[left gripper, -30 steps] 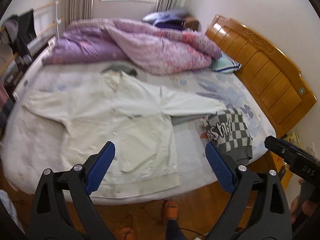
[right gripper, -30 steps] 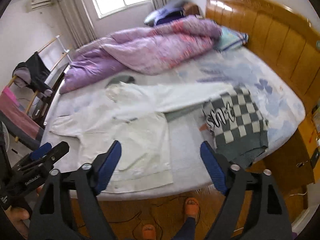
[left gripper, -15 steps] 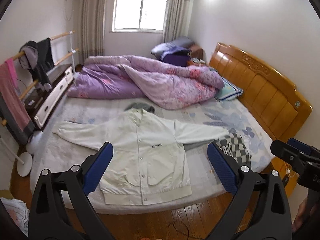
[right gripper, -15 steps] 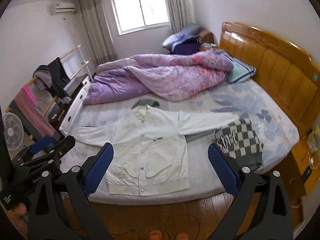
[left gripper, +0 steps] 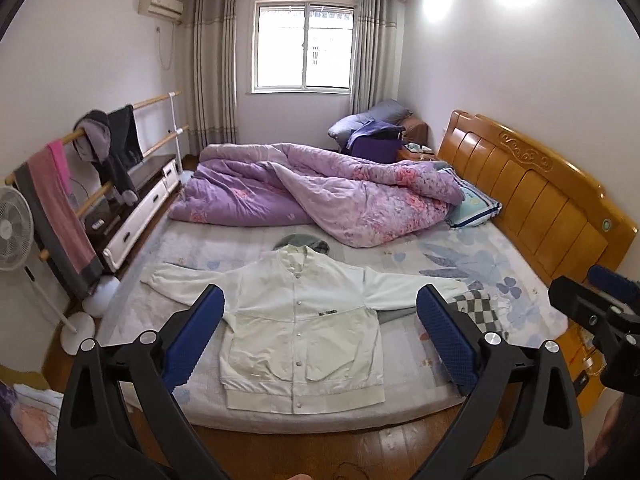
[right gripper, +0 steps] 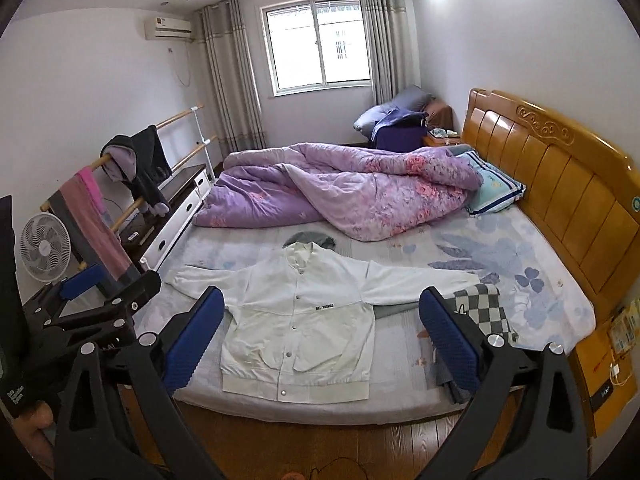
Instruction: Fold large clothes
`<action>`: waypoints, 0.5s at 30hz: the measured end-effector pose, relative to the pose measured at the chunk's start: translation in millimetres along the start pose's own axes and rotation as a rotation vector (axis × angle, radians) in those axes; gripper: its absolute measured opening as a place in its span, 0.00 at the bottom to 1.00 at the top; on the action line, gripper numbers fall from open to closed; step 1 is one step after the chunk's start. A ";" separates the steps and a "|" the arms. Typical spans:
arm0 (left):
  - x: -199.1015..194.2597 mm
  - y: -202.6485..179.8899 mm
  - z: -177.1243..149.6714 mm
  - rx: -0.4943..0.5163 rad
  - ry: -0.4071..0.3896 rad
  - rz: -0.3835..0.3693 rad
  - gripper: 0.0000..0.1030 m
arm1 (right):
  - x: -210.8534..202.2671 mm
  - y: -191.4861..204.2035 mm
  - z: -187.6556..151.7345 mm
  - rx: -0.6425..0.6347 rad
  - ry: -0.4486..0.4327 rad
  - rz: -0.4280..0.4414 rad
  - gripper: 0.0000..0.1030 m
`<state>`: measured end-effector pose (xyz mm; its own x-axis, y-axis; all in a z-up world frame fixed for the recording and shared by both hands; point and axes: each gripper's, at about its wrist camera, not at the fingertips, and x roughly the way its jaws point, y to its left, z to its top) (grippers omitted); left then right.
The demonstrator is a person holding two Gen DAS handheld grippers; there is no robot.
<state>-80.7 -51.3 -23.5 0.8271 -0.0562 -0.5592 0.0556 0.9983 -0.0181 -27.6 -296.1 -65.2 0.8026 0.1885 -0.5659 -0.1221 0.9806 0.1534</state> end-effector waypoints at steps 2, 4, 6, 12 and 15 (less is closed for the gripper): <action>-10.6 -5.9 1.4 0.002 -0.016 0.009 0.94 | -6.5 -2.3 1.2 -0.004 -0.012 0.011 0.92; -17.5 -8.5 2.3 -0.009 -0.026 0.006 0.94 | -14.7 -3.0 3.1 -0.011 -0.025 0.019 0.92; -26.1 -10.9 4.2 -0.019 -0.038 0.006 0.94 | -21.0 -2.9 4.5 -0.017 -0.038 0.025 0.92; -46.2 -13.7 9.5 -0.015 -0.082 0.022 0.94 | -37.1 0.4 6.8 -0.036 -0.073 0.036 0.92; -53.1 -11.2 12.2 -0.023 -0.095 0.019 0.94 | -41.3 0.6 7.9 -0.038 -0.088 0.038 0.92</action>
<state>-118.4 -59.7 16.5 0.8771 -0.0374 -0.4788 0.0274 0.9992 -0.0279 -56.3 -303.7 -35.4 0.8448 0.2222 -0.4867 -0.1745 0.9744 0.1420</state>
